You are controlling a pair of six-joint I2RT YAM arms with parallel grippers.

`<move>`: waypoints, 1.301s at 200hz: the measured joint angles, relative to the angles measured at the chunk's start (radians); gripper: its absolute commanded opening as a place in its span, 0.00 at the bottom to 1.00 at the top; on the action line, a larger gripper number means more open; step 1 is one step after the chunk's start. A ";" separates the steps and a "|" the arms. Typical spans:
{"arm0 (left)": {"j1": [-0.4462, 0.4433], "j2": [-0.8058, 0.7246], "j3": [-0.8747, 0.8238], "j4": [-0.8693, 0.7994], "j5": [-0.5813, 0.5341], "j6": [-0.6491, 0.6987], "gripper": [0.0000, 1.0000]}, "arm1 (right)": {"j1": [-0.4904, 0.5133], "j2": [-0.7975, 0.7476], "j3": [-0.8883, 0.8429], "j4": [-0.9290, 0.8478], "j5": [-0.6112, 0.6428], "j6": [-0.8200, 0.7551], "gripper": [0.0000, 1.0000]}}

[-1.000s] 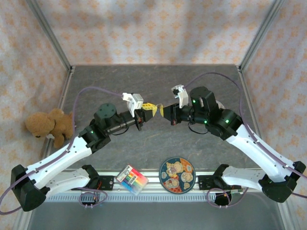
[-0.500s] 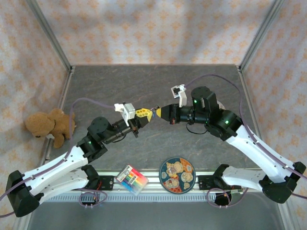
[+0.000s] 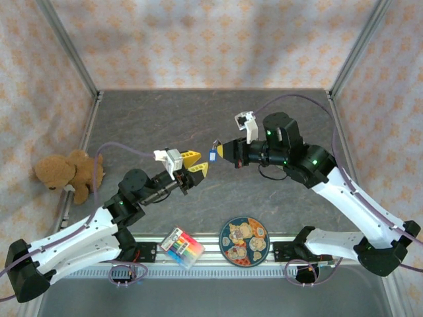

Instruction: Remove the keys from the keyring

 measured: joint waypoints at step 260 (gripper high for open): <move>-0.032 0.194 0.050 0.196 -0.080 0.251 0.59 | 0.000 -0.014 0.000 -0.003 -0.079 -0.051 0.00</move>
